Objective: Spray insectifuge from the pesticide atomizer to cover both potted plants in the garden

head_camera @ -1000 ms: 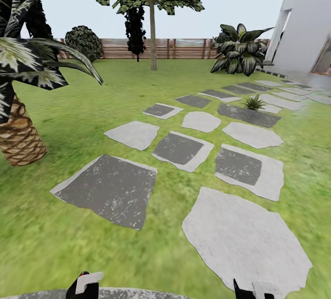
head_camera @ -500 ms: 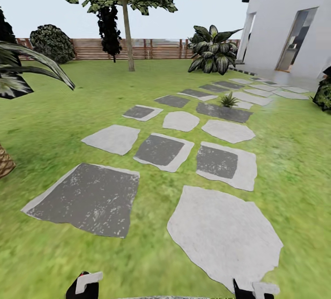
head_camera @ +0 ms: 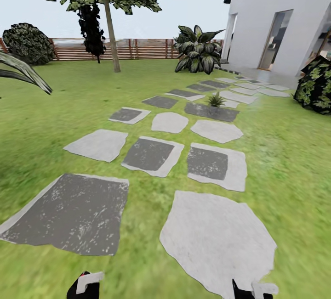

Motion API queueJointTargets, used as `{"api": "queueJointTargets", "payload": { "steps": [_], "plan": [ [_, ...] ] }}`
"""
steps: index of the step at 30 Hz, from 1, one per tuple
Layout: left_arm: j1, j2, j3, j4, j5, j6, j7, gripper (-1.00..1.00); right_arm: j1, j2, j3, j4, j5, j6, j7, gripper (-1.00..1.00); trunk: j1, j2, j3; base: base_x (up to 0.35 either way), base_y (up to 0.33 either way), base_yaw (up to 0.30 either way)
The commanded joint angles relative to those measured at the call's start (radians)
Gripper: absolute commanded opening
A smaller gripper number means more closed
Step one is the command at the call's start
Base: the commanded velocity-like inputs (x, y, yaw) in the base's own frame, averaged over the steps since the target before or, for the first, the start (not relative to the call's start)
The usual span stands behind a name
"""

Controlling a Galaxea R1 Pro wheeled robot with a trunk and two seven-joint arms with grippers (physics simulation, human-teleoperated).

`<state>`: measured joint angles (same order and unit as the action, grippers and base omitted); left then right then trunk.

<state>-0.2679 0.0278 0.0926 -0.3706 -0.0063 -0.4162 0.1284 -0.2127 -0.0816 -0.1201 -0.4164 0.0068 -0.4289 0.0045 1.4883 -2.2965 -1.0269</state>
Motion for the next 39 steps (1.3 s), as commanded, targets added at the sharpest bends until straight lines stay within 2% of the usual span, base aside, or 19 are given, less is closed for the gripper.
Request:
{"api": "queueJointTargets", "payload": {
  "steps": [1, 14, 39],
  "plan": [
    [-0.001, 0.000, 0.001, 0.001, -0.002, -0.003, 0.002, -1.00, -0.001, 0.000, -0.002, 0.001, 0.001, -0.003, 0.001, 1.00, 0.000, 0.000, -0.001, 0.331, 0.087, -0.004],
    [-0.001, 0.000, 0.001, 0.002, -0.002, -0.003, 0.002, -1.00, -0.001, 0.001, -0.003, 0.041, 0.001, -0.004, -0.007, 1.00, 0.000, 0.000, -0.001, 0.332, 0.087, 0.000],
    [-0.001, 0.001, 0.002, 0.002, -0.002, -0.003, 0.003, -1.00, -0.001, 0.002, -0.007, 0.041, -0.006, -0.006, -0.009, 1.00, 0.000, 0.000, -0.001, 0.332, 0.087, 0.000]
  ]
}}
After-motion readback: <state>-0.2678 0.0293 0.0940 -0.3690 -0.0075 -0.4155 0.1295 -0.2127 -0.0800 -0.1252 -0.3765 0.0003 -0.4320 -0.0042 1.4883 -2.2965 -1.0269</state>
